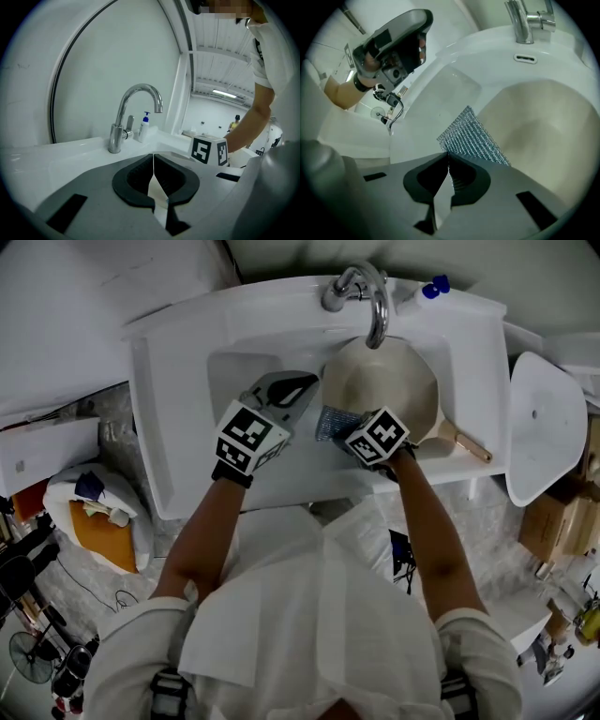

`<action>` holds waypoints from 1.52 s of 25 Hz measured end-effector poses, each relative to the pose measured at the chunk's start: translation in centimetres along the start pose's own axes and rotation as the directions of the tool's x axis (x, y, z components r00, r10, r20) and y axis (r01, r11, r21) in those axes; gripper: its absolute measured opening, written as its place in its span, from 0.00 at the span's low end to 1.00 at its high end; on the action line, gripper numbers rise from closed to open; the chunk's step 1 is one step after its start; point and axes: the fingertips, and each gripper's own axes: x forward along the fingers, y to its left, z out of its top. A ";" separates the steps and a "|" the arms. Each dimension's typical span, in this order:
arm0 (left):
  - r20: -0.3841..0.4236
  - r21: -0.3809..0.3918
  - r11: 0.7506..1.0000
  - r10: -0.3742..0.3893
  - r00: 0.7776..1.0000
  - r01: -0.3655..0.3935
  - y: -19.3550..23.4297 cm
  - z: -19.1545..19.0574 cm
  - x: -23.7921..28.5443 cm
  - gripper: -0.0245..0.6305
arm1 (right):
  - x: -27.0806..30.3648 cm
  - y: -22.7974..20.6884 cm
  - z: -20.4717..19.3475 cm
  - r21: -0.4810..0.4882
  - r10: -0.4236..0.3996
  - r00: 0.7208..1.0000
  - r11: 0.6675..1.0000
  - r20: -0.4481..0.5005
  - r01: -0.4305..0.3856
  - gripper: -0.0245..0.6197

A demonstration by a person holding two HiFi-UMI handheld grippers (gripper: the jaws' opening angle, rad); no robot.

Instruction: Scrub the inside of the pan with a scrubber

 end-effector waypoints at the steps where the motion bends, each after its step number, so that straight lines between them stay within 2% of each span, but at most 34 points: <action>1: 0.004 -0.002 1.000 0.003 1.000 -0.003 0.1 0.2 0.1 0.07 | -0.2 0.2 -1.1 -0.011 0.004 0.999 1.000 -0.038 -0.005 0.06; 5: 0.009 0.003 1.000 -0.006 1.000 0.006 0.0 0.6 0.4 0.07 | -1.2 0.6 -4.9 -0.056 0.003 0.986 0.998 -0.166 -0.012 0.06; 9: 0.011 0.002 1.000 -0.012 1.000 0.012 -0.2 0.7 0.5 0.07 | -1.2 0.7 -5.1 -0.051 0.006 0.986 0.999 -0.168 -0.014 0.06; 13: 0.010 0.005 1.000 -0.020 1.000 0.020 -0.4 0.8 0.6 0.07 | 0.0 0.6 -2.0 -0.031 0.018 0.996 0.999 -0.092 -0.021 0.06; 16: 0.001 0.006 1.000 -0.028 1.000 0.028 -0.5 0.6 0.6 0.07 | 0.7 -0.1 1.3 0.013 0.011 1.000 1.000 0.009 -0.011 0.06; 19: -0.004 0.004 1.000 -0.031 1.000 0.031 -0.4 0.5 0.6 0.07 | 1.1 -1.3 4.6 0.079 -0.006 0.993 0.997 0.118 -0.004 0.06; 22: 0.001 0.007 0.999 -0.040 0.999 0.040 -0.5 0.6 0.8 0.07 | 1.1 -1.9 5.8 0.129 0.005 0.988 0.991 0.154 -0.025 0.06; 29: 0.018 0.009 0.999 -0.053 0.998 0.053 -0.6 1.1 0.9 0.07 | 0.3 0.0 0.1 0.088 0.080 0.997 0.993 -0.020 -0.078 0.06; 34: 0.032 0.010 0.998 -0.059 0.998 0.059 -0.7 1.6 0.8 0.07 | -0.8 0.6 -3.7 0.079 0.081 0.990 0.994 -0.115 -0.072 0.06; 38: 0.039 0.008 0.998 -0.055 0.998 0.055 -0.7 1.7 0.9 0.07 | -1.6 0.4 -5.3 0.068 0.069 0.986 0.996 -0.152 -0.059 0.06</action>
